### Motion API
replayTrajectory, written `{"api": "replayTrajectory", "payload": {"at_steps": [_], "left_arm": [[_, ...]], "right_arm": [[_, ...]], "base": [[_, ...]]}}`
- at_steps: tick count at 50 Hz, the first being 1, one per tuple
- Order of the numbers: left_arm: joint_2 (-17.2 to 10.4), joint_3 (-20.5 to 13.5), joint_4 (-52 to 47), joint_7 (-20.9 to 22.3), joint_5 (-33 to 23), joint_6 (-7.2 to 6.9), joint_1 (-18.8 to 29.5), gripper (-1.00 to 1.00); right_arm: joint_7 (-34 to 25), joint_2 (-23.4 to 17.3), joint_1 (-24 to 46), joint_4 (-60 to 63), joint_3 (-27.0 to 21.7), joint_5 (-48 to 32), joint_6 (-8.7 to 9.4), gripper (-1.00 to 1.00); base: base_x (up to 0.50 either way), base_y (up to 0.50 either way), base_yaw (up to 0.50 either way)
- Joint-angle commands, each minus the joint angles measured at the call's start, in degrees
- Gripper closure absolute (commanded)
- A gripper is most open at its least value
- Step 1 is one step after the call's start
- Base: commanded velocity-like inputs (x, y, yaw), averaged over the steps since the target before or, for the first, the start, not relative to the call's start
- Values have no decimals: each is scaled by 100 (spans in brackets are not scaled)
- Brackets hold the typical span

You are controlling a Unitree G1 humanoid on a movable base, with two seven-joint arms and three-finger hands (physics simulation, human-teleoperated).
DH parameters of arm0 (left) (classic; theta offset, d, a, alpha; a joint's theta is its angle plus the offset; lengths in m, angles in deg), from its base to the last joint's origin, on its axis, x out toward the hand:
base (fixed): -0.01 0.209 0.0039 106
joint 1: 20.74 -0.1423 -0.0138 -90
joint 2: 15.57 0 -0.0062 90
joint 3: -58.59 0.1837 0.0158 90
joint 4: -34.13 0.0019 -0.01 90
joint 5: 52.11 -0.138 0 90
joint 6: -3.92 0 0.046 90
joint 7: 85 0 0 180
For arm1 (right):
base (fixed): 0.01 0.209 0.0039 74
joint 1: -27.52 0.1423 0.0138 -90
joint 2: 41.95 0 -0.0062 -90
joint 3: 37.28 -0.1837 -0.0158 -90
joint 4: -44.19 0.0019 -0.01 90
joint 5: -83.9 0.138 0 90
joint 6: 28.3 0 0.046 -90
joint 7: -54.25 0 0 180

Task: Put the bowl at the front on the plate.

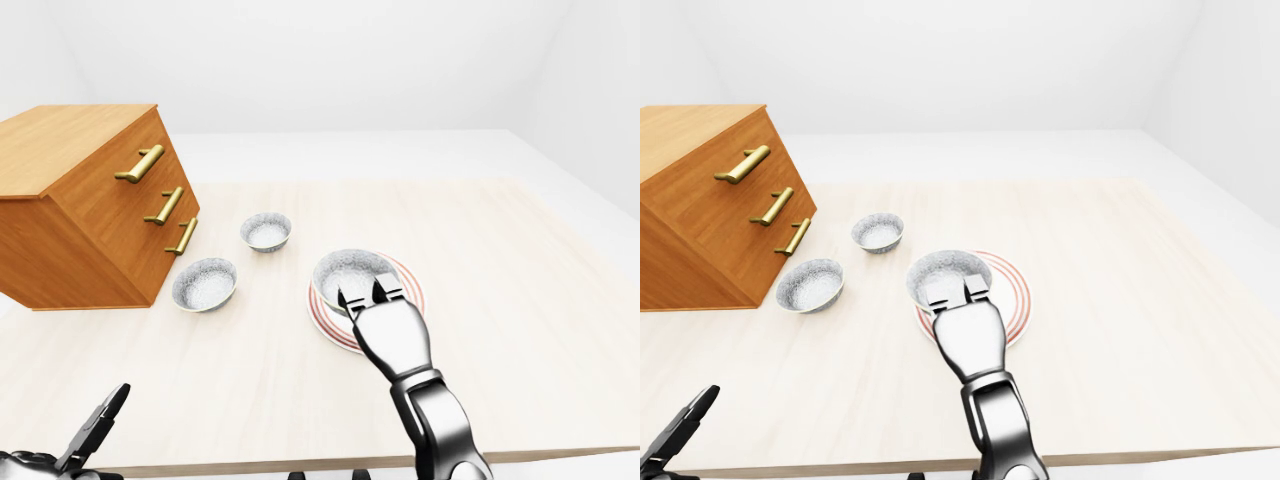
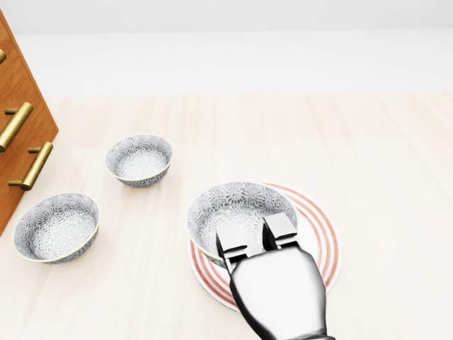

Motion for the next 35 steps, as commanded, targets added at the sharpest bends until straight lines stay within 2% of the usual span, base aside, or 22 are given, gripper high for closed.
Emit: {"api": "replayTrajectory", "payload": {"at_steps": [1,2,5,10,14,15,17,18,35], "left_arm": [[4,5,-19,-7,-2,-2,-5,-100],[6,2,-29,-7,2,-9,-6,-100],[11,-1,-29,5,1,7,-13,-100],[20,-7,-36,14,-9,22,-16,-100],[19,-6,-14,16,-12,42,-8,-100],[16,-4,-5,15,-10,49,-3,-100],[13,2,14,18,-10,68,-1,-100],[9,4,18,14,-10,71,0,-100],[5,12,20,8,-4,74,-3,-100]], "right_arm": [[589,-88,-125,241,51,144,0,100],[772,-108,-119,206,7,387,0,100],[778,-75,-139,166,-2,269,0,100],[1053,-104,-139,-30,20,591,0,100],[968,-122,-138,-3,56,488,0,100],[764,-39,-140,-50,51,225,0,100],[839,-119,-143,-10,110,404,0,100],[802,-88,-38,-63,211,218,0,100],[798,-72,-36,-67,207,200,0,100]], "base": [[0,0,0],[0,0,0],[0,0,0],[0,0,0],[0,0,0],[0,0,0],[0,0,0],[0,0,0],[0,0,0]]}}
